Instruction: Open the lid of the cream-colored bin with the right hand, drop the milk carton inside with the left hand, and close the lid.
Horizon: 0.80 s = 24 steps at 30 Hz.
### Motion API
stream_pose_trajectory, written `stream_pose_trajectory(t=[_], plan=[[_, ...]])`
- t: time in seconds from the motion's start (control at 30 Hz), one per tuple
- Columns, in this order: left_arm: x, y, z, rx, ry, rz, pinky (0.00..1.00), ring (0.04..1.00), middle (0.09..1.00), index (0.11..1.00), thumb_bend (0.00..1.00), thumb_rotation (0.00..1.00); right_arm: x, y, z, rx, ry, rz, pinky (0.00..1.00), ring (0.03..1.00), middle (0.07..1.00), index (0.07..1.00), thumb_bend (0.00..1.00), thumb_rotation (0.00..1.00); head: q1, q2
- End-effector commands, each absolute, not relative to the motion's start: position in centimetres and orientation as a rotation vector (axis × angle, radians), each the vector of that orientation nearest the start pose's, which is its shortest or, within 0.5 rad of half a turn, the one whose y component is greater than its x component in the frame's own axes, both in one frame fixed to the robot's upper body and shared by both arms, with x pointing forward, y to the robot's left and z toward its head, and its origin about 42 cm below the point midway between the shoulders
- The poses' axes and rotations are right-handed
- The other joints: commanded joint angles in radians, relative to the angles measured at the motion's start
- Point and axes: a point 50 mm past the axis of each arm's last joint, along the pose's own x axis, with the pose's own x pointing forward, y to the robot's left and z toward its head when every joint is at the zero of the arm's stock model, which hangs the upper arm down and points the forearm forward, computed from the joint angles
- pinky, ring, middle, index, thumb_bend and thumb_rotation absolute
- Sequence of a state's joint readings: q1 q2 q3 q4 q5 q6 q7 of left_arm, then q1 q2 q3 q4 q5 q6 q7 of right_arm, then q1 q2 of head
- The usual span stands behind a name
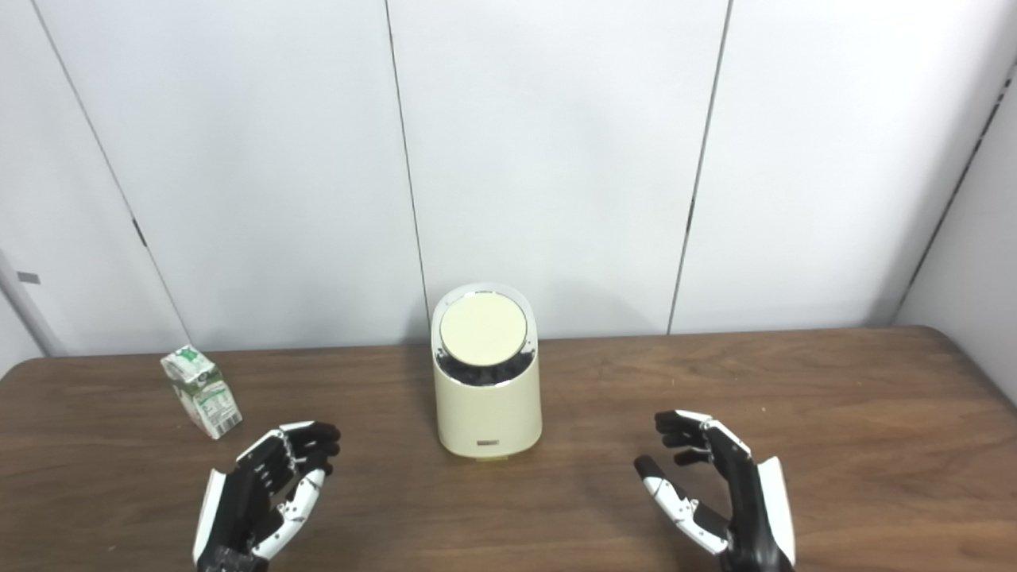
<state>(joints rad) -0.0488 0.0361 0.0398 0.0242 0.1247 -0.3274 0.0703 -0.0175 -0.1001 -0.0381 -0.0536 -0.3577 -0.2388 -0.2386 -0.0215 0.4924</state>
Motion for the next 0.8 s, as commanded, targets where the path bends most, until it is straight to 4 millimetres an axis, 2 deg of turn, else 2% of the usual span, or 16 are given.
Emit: stream_pose_trajectory(t=[0.0,0.07,0.17,0.27,0.33,0.53,0.77], plan=[[29.21,23.33,12.41,0.157,-0.368,0.074,0.57,0.647,0.672,0.658,0.21,0.22,28.06,-25.16,13.44,-0.421,-0.361,-0.217,0.54,0.632,0.657,0.645,0.3,0.36,-0.002,-0.001],[29.13,23.34,12.45,0.154,-0.365,0.074,0.57,0.646,0.672,0.659,0.21,0.22,28.06,-25.18,13.38,-0.43,-0.367,-0.217,0.54,0.63,0.654,0.643,0.31,0.4,-0.008,-0.003],[29.1,23.42,12.42,0.151,-0.365,0.074,0.57,0.643,0.67,0.658,0.2,0.2,28.02,-25.09,13.36,-0.419,-0.359,-0.216,0.54,0.631,0.655,0.641,0.32,0.42,-0.01,-0.004],[29.12,23.48,12.45,0.151,-0.367,0.073,0.57,0.647,0.673,0.658,0.2,0.2,28.05,-25.04,13.4,-0.424,-0.359,-0.215,0.53,0.628,0.653,0.638,0.32,0.38,-0.01,0.002],[29.17,23.47,12.47,0.152,-0.37,0.077,0.57,0.642,0.669,0.655,0.2,0.16,28.1,-25.06,13.41,-0.436,-0.361,-0.213,0.53,0.628,0.653,0.64,0.31,0.39,-0.009,0.002],[29.23,23.36,12.5,0.154,-0.367,0.075,0.56,0.637,0.666,0.656,0.2,0.19,28.2,-25.17,13.42,-0.429,-0.365,-0.213,0.54,0.631,0.653,0.641,0.31,0.4,-0.012,0.01],[29.28,23.23,12.62,0.158,-0.372,0.072,0.56,0.639,0.666,0.653,0.2,0.2,28.25,-25.37,13.82,-0.437,-0.402,-0.232,0.53,0.626,0.652,0.649,0.29,0.36,-0.015,0.017]])
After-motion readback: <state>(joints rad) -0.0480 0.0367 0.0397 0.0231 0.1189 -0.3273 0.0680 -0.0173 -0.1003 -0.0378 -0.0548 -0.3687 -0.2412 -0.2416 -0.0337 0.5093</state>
